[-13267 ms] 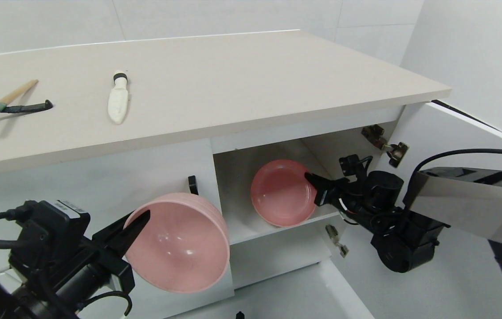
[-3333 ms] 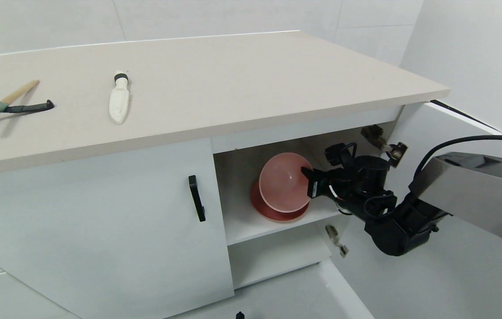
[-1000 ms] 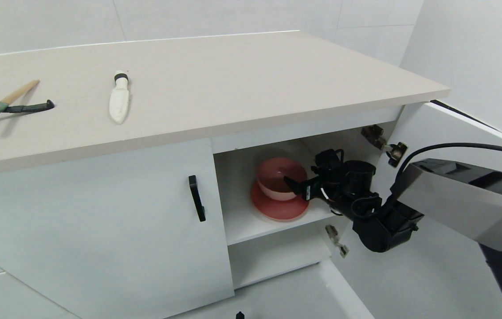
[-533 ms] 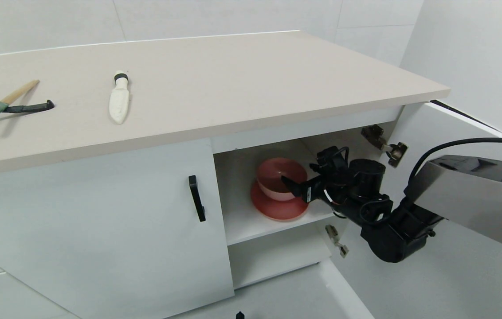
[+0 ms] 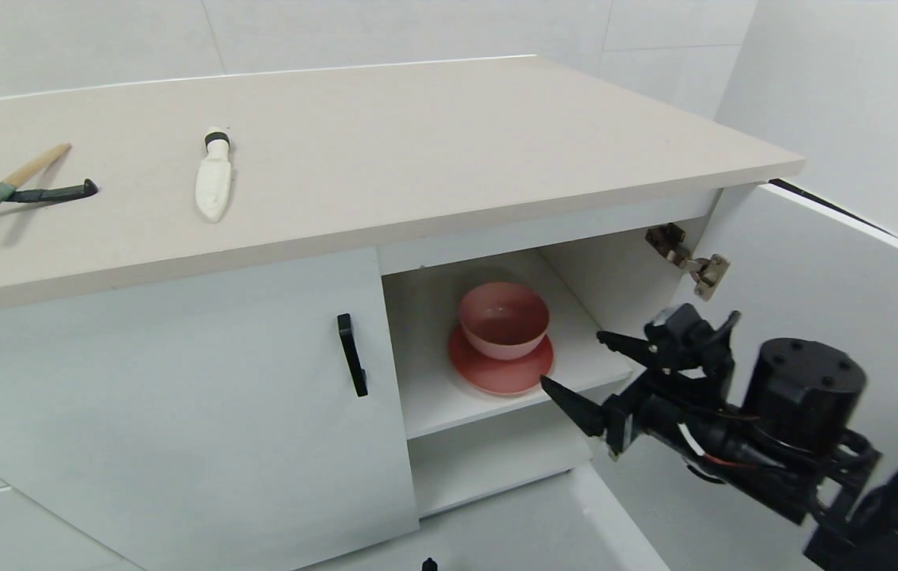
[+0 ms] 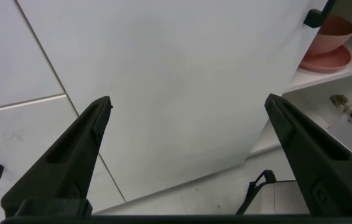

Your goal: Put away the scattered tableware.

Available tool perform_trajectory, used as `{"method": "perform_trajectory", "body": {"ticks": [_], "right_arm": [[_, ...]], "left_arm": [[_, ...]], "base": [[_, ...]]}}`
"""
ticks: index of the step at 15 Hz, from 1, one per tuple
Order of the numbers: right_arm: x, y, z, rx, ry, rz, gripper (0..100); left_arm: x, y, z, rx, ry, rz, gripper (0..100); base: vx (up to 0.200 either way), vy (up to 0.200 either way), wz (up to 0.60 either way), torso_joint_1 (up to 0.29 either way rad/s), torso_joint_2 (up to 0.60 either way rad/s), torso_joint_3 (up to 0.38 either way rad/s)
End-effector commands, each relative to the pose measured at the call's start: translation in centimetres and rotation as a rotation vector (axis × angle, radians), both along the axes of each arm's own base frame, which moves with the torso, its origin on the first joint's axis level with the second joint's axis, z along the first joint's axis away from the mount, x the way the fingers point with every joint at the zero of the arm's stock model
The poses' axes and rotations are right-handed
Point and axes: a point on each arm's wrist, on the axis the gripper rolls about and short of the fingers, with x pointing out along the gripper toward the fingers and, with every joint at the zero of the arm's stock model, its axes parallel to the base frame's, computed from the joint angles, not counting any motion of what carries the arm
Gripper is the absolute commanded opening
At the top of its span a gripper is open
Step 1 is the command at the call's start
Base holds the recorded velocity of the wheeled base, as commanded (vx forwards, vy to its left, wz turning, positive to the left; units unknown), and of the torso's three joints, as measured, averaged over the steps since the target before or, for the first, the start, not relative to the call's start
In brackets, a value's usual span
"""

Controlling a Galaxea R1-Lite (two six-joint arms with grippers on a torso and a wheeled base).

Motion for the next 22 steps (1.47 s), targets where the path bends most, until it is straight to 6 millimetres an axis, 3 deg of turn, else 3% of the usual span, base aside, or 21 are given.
{"method": "perform_trajectory", "body": {"ticks": [1, 3, 6, 10, 11, 15, 18, 20, 22], "right_arm": [[-5.5, -3.6, 2.9, 0.034, -0.060, -0.009, 100], [-7.6, -5.4, 3.3, 0.039, -0.070, -0.035, 100], [-10.8, -8.4, 5.5, 0.059, -0.117, -0.124, 100], [-15.7, -10.8, 4.1, -0.003, 0.032, -0.134, 100], [-17.7, -12.0, 3.5, 0.001, 0.044, -0.171, 100], [-22.1, -14.0, 2.1, 0.070, -0.061, -0.346, 100], [-24.5, -14.4, -0.1, 0.066, -0.113, -0.485, 100], [-24.4, -14.7, -1.0, 0.047, -0.007, -0.617, 100], [-24.4, -14.6, -0.9, 0.061, -0.011, -0.600, 100]], "left_arm": [[0.0, 0.0, 0.0, 0.000, 0.001, 0.000, 100], [0.0, 0.0, 0.0, 0.000, 0.001, -0.001, 100], [0.0, 0.0, 0.0, 0.000, 0.001, 0.000, 100], [0.0, 0.0, 0.0, 0.000, 0.001, 0.000, 100], [0.0, 0.0, 0.0, 0.000, 0.001, -0.001, 100], [0.0, 0.0, 0.0, 0.000, 0.001, -0.001, 100], [0.0, 0.0, 0.0, 0.000, 0.001, -0.001, 100], [0.0, 0.0, 0.0, 0.000, 0.001, 0.000, 100], [0.0, 0.0, 0.0, 0.000, 0.001, -0.001, 100]], "base": [[0.000, 0.000, 0.00, 0.000, 0.00, 0.000], [0.000, 0.000, 0.00, 0.000, 0.00, 0.000], [0.000, 0.000, 0.00, 0.000, 0.00, 0.000], [0.000, 0.000, 0.00, 0.000, 0.00, 0.000], [0.000, 0.000, 0.00, 0.000, 0.00, 0.000], [0.000, 0.000, 0.00, 0.000, 0.00, 0.000], [0.000, 0.000, 0.00, 0.000, 0.00, 0.000], [0.000, 0.000, 0.00, 0.000, 0.00, 0.000], [0.000, 0.000, 0.00, 0.000, 0.00, 0.000]]}}
